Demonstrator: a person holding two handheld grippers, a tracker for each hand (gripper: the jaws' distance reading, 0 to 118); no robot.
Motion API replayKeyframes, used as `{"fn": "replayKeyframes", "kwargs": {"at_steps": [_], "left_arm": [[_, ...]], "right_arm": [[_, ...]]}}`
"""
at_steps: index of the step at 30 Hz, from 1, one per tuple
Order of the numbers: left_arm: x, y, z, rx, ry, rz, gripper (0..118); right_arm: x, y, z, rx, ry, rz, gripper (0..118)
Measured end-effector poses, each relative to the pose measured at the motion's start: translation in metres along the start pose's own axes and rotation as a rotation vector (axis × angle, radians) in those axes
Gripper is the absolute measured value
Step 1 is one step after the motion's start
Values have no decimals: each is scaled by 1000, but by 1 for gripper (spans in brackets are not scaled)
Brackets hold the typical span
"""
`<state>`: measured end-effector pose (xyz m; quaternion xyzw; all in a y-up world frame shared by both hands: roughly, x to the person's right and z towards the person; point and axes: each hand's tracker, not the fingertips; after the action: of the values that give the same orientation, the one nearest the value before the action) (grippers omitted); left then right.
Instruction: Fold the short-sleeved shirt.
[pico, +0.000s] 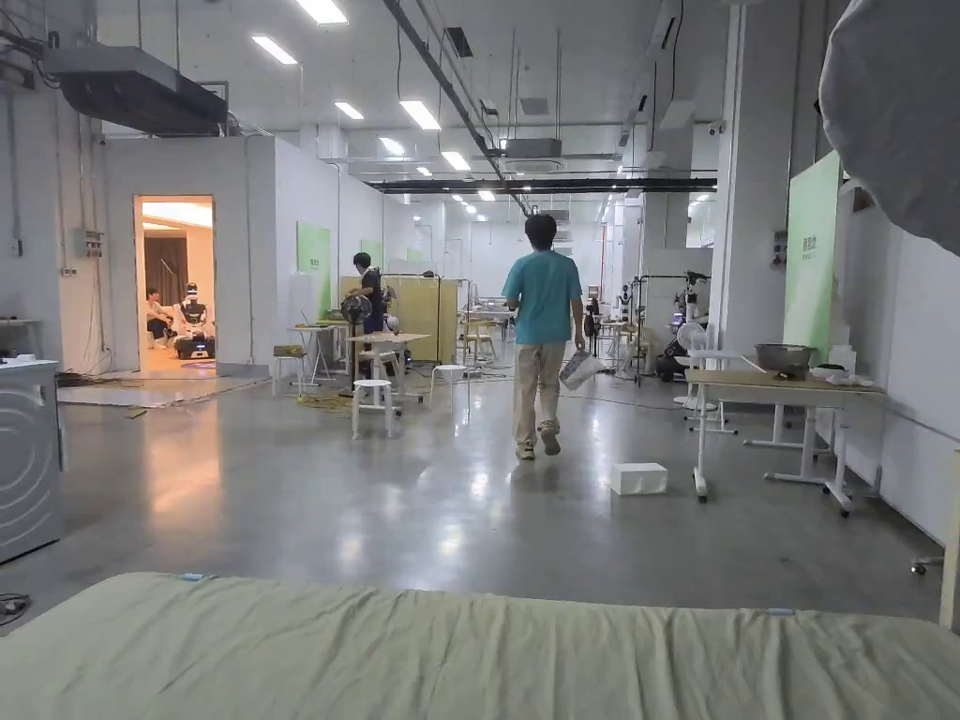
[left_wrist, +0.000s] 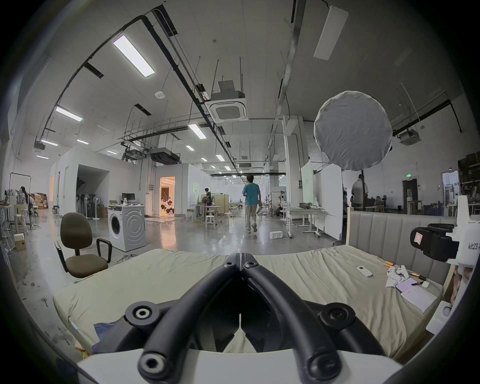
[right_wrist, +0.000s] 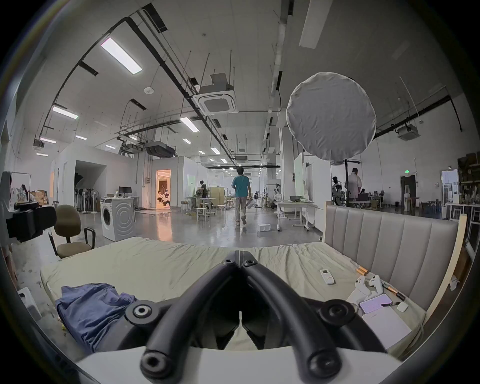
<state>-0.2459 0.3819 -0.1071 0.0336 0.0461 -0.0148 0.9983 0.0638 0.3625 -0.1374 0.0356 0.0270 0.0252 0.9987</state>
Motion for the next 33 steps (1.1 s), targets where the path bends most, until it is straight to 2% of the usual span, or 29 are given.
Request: {"fn": "replayKeyframes", "kwargs": {"at_steps": [5, 33], "left_arm": [[-2, -1, 0, -7, 7, -2, 0], [-9, -1, -1, -4, 13, 32, 0]], "right_arm": [[4, -2, 0, 1, 12, -47, 0], [1, 3, 0, 4, 36, -33, 0]]}}
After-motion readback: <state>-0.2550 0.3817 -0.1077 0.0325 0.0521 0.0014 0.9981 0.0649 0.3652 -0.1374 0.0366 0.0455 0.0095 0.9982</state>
